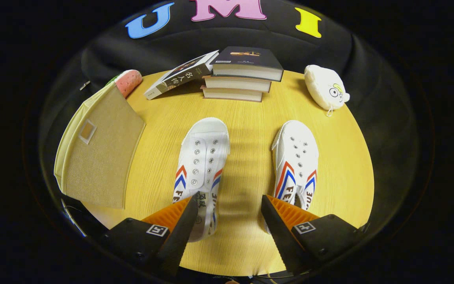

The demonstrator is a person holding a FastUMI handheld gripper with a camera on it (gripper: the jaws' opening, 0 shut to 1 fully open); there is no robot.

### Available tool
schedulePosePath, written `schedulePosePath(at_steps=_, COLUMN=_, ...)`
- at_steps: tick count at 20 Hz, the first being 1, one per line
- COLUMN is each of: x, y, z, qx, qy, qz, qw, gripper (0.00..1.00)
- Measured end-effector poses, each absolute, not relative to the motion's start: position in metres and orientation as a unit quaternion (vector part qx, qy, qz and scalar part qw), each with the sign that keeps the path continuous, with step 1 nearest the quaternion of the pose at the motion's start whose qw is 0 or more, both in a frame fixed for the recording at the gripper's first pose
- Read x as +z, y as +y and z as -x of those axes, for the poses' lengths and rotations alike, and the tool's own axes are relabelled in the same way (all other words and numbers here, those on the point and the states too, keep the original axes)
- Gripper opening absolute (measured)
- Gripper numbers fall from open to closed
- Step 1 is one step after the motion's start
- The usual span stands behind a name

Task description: Open the storage box then place both shoes into the box .Put the left shoe in first, then the right shoe, with the right side of both shoes facing outward in a uniform manner.

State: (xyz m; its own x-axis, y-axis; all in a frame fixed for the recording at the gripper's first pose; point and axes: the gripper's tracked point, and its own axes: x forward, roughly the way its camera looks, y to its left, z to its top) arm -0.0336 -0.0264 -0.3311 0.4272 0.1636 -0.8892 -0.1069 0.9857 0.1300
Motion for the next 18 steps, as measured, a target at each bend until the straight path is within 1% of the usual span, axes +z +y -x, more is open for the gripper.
schedulePosePath(at_steps=4, x=-0.355, y=-0.026, z=0.019, qx=0.081, qy=0.544, qz=-0.021, qw=0.835, gripper=0.99)
schedulePosePath(at_steps=8, x=-0.367, y=-0.013, z=0.014, qx=0.115, qy=0.547, qz=-0.018, qw=0.829, gripper=0.99)
schedulePosePath(at_steps=9, x=-0.367, y=-0.008, z=0.016, qx=0.125, qy=0.552, qz=-0.029, qw=0.824, gripper=0.93)
schedulePosePath(at_steps=10, x=-0.367, y=0.0, z=0.017, qx=0.135, qy=0.557, qz=-0.045, qw=0.818, gripper=0.84)
schedulePosePath(at_steps=14, x=-0.365, y=0.01, z=0.02, qx=0.148, qy=0.57, qz=-0.079, qw=0.804, gripper=0.26)
schedulePosePath(at_steps=16, x=-0.362, y=0.008, z=0.021, qx=0.133, qy=0.574, qz=-0.103, qw=0.801, gripper=0.15)
schedulePosePath(at_steps=17, x=-0.365, y=0.008, z=0.02, qx=0.134, qy=0.573, qz=-0.113, qw=0.801, gripper=0.06)
schedulePosePath(at_steps=18, x=-0.364, y=0.008, z=0.02, qx=0.135, qy=0.57, qz=-0.122, qw=0.801, gripper=0.06)
